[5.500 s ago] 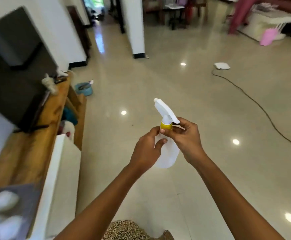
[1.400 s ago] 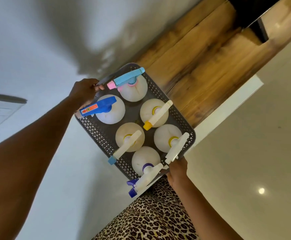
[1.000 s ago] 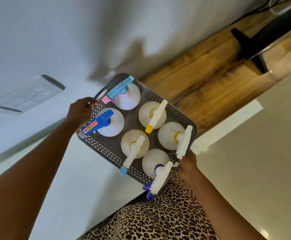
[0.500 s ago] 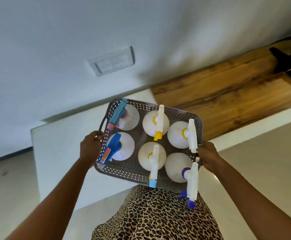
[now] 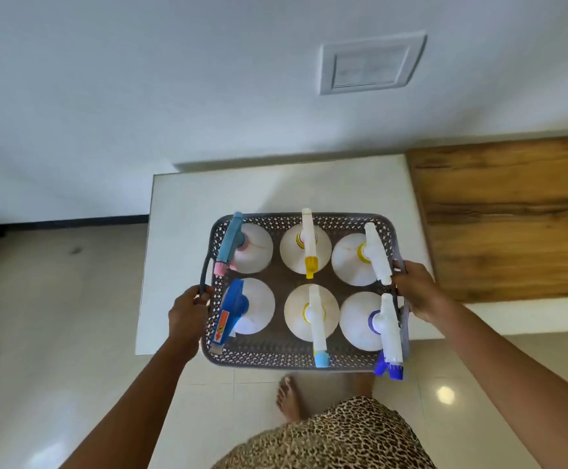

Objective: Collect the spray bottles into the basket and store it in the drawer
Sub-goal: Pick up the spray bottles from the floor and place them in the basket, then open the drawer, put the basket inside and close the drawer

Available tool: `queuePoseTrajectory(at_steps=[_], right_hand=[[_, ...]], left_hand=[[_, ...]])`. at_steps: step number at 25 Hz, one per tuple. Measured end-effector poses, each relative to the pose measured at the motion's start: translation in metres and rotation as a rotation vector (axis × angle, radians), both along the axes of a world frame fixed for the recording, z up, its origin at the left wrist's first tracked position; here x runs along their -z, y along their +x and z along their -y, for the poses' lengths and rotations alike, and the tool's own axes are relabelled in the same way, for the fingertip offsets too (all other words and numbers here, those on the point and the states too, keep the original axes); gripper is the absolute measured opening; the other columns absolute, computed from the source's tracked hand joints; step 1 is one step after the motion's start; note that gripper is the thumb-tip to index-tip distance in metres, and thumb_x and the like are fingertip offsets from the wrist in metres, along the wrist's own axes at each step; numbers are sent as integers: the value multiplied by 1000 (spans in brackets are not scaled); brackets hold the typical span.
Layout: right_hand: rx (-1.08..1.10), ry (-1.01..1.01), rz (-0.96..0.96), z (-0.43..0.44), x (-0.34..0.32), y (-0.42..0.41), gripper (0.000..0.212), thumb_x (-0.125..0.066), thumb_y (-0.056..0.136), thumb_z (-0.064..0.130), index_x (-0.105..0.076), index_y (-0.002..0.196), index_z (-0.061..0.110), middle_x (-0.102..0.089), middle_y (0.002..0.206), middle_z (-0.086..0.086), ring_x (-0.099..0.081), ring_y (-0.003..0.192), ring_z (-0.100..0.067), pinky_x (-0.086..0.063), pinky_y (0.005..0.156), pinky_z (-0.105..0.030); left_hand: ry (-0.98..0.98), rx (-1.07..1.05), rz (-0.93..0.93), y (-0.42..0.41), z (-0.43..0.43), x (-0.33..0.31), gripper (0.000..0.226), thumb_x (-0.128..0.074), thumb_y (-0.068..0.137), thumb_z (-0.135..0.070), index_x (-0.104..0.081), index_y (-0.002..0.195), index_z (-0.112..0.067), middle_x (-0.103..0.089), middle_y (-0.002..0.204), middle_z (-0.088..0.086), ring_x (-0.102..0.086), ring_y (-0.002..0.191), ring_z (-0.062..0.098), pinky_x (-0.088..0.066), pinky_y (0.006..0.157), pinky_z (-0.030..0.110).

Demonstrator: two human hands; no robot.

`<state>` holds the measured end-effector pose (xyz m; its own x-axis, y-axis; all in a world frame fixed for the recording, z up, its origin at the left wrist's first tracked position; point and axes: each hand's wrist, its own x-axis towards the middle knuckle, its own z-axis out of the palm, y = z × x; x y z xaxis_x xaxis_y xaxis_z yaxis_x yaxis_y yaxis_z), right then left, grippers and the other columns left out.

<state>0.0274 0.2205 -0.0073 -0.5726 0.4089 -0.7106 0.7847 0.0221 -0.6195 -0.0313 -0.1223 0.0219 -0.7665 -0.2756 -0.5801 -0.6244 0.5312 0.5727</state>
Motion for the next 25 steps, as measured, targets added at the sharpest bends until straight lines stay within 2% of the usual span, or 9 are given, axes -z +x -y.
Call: queuePoseTrajectory(at_steps=[2,5,8,11,15,17,19,22,25], right_hand=[[-65,57,-4,3,13,-16,26,-47,88,3,-62,109,4,-63,108,-22,-58,104,-37,-47,94,-53],[-95,80,-18,4,29,-35,25,-48,88,5,-61,109,3,-62,113,-23,-57,107,-38,-46,96,-52],[-87,86,-35,1,35,-45,14,-46,91,6,-59,97,7,-59,100,-19,-55,94,-31,-46,86,-43],[-94,83,-48,2,34,-46,12,-47,91,7,-58,95,10,-57,92,-14,-53,88,-28,-45,80,-41],[-50,43,-94,7,26,-39,9,-50,92,15,-59,90,14,-58,79,-4,-54,83,-25,-44,76,-35],[-34,55,-108,12,23,-33,18,-54,91,23,-61,100,10,-59,84,-5,-54,82,-23,-44,73,-32],[-9,151,-101,16,22,-22,29,-54,89,33,-61,104,9,-60,89,-7,-56,82,-24,-44,69,-30],[190,216,-184,27,18,0,34,-55,86,45,-62,90,13,-62,82,-4,-58,80,-23,-46,73,-36],[514,211,-290,45,8,28,32,-54,85,48,-59,68,21,-63,71,5,-61,73,-14,-49,74,-36]], left_hand=[[6,-22,-25,-5,5,12,22,-42,95,-17,-61,104,-11,-61,98,6,-57,80,18,-46,63,23],[15,-56,-47,-9,7,24,18,-42,94,-13,-60,98,-13,-60,93,6,-55,67,10,-39,51,17],[48,-62,-70,-12,9,27,14,-44,94,-13,-58,92,-15,-61,91,7,-57,69,13,-45,48,19],[45,-46,-71,-12,11,27,13,-43,95,-16,-56,96,-17,-59,92,5,-56,69,11,-44,51,20],[44,-16,-66,-11,13,28,21,-46,94,-19,-58,110,-12,-59,100,3,-57,85,17,-43,56,20],[75,-40,-87,-8,18,28,24,-51,92,-21,-58,113,-12,-60,100,2,-58,86,17,-46,58,21],[119,-127,-136,1,22,29,25,-56,89,-22,-59,112,-12,-63,98,5,-61,81,17,-48,64,25],[189,-298,-184,21,25,31,21,-58,88,-24,-60,106,-13,-65,96,6,-62,77,14,-50,65,26],[215,-424,-269,52,29,36,17,-54,89,-18,-60,104,-11,-66,99,10,-64,85,20,-53,77,33]])
